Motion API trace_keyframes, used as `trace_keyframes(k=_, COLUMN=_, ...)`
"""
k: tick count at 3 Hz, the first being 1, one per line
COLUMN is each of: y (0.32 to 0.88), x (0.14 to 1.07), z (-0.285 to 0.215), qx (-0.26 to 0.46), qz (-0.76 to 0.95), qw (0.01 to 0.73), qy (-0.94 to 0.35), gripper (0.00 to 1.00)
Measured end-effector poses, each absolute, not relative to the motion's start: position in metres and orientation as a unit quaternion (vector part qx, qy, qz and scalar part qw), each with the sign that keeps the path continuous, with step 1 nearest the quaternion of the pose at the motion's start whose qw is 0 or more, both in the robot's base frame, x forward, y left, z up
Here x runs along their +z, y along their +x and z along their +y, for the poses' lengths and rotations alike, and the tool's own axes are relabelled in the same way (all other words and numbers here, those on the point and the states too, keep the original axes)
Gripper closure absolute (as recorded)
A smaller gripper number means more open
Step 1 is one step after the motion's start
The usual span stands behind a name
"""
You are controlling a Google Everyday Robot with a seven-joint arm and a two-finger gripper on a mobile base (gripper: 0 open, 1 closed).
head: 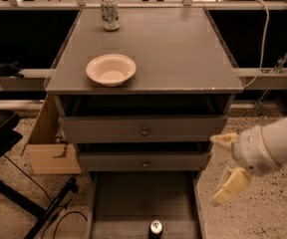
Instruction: Pick pepsi can from bottom drawer and place on counter
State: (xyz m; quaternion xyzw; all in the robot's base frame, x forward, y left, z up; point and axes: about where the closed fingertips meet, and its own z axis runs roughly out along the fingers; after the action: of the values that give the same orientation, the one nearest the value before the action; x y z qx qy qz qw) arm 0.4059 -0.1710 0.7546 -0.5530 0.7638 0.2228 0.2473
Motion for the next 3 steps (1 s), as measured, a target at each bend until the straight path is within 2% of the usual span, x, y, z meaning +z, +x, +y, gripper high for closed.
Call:
trace_keyframes(k=1, y=0.399, x=0.690, z=-0.159, qx=0.305, qz=0.742, qw=0.316, qy=-0.507, gripper=0.00)
trace_keyframes(k=2, y=0.400, x=0.637, z=-0.150, qx=0.366, qz=0.729, qw=0.346, qy=-0.465, gripper=0.00)
trace_keyframes(k=3, y=0.400, x=0.637, z=-0.150, qx=0.366, qz=0.729, qw=0.346, qy=-0.465, gripper=0.00)
